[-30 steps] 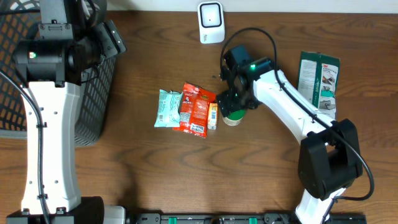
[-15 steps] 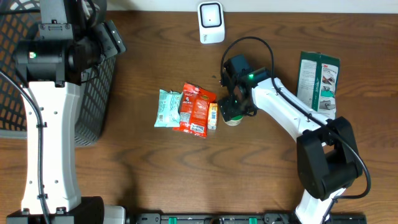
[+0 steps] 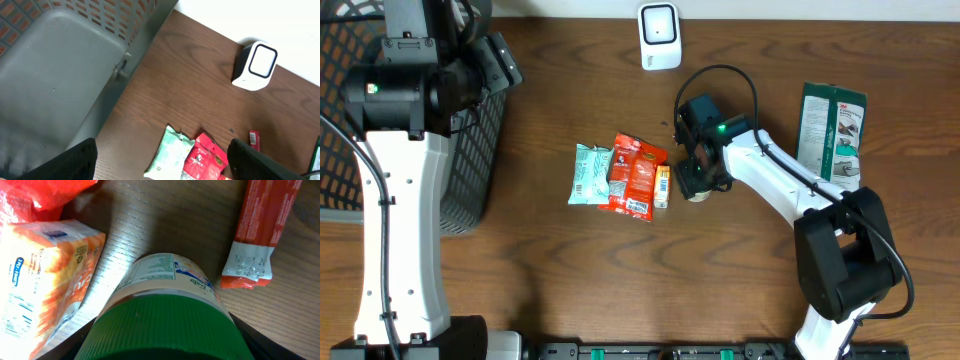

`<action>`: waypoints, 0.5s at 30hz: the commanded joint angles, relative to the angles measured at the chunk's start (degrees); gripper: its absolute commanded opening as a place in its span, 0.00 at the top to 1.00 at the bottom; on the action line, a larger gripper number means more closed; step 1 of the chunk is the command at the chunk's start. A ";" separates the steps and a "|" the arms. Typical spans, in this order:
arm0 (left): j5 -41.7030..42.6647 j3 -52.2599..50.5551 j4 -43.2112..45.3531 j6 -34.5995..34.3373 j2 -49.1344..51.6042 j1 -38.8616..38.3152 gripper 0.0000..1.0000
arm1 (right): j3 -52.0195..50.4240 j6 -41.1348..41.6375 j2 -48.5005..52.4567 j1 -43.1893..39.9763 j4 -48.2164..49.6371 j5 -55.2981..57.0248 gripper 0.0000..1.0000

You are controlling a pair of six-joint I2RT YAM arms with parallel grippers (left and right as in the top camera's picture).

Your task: Scan the item barcode

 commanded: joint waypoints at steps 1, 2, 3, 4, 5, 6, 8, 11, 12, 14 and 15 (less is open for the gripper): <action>-0.15 0.31 -0.11 0.35 -0.07 0.13 0.16 | 0.37 -0.11 -0.09 0.50 -0.20 0.17 0.43; -0.15 0.31 -0.09 0.35 -0.07 0.13 0.16 | 1.70 -0.09 -0.22 0.52 -1.03 -0.04 0.48; -0.15 0.31 -0.11 0.33 -0.07 0.13 0.17 | 2.69 -0.09 -0.26 0.52 -1.73 -0.31 0.50; -0.15 0.31 -0.09 0.33 -0.07 0.13 0.16 | 3.91 0.17 -0.46 0.50 -2.69 -0.42 0.51; -0.15 0.31 -0.09 0.35 -0.07 0.13 0.16 | 6.45 0.35 -0.87 0.50 -4.90 -0.98 0.53; -0.15 0.31 -0.09 0.35 -0.07 0.13 0.17 | 9.09 0.31 -1.33 0.50 -7.34 -2.32 0.53; -0.15 0.31 -0.09 0.33 -0.07 0.13 0.16 | 16.96 0.33 -2.25 0.50 -15.72 -6.12 0.52; -0.15 0.31 -0.09 0.35 -0.07 0.13 0.16 | 28.83 2.45 -2.78 0.50 -25.55 -6.86 0.54; -0.15 0.31 -0.09 0.35 -0.07 0.13 0.16 | 32.22 4.07 -2.78 0.50 -26.67 -6.82 0.60; -0.15 0.31 -0.09 0.33 -0.07 0.13 0.16 | 35.67 5.53 -2.78 0.42 -25.68 -6.71 0.69; -0.15 0.31 -0.09 0.35 -0.07 0.13 0.16 | 36.61 5.55 -2.73 0.37 -24.90 -6.71 0.69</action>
